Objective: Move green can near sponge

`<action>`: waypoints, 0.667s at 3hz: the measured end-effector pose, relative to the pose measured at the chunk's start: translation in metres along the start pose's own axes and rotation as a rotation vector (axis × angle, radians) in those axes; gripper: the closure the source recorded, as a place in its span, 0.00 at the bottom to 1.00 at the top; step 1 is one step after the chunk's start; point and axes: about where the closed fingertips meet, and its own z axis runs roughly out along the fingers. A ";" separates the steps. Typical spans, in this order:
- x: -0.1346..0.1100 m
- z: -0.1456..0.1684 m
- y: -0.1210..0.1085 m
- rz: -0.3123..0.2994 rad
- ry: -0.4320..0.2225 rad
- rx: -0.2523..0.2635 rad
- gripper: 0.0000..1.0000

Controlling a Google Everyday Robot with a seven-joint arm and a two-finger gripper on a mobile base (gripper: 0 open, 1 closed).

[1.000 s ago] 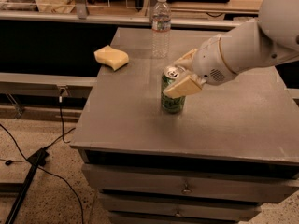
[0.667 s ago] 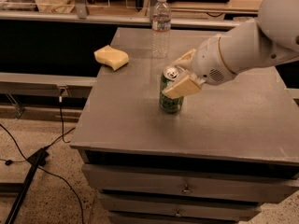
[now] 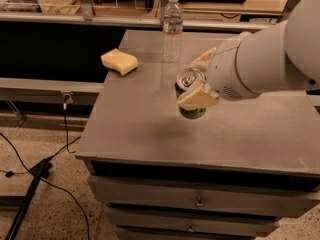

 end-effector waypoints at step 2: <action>-0.041 -0.022 -0.054 0.038 0.040 0.163 1.00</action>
Offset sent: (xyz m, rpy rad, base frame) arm 0.0669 -0.0057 0.0758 0.0149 -0.0506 -0.1770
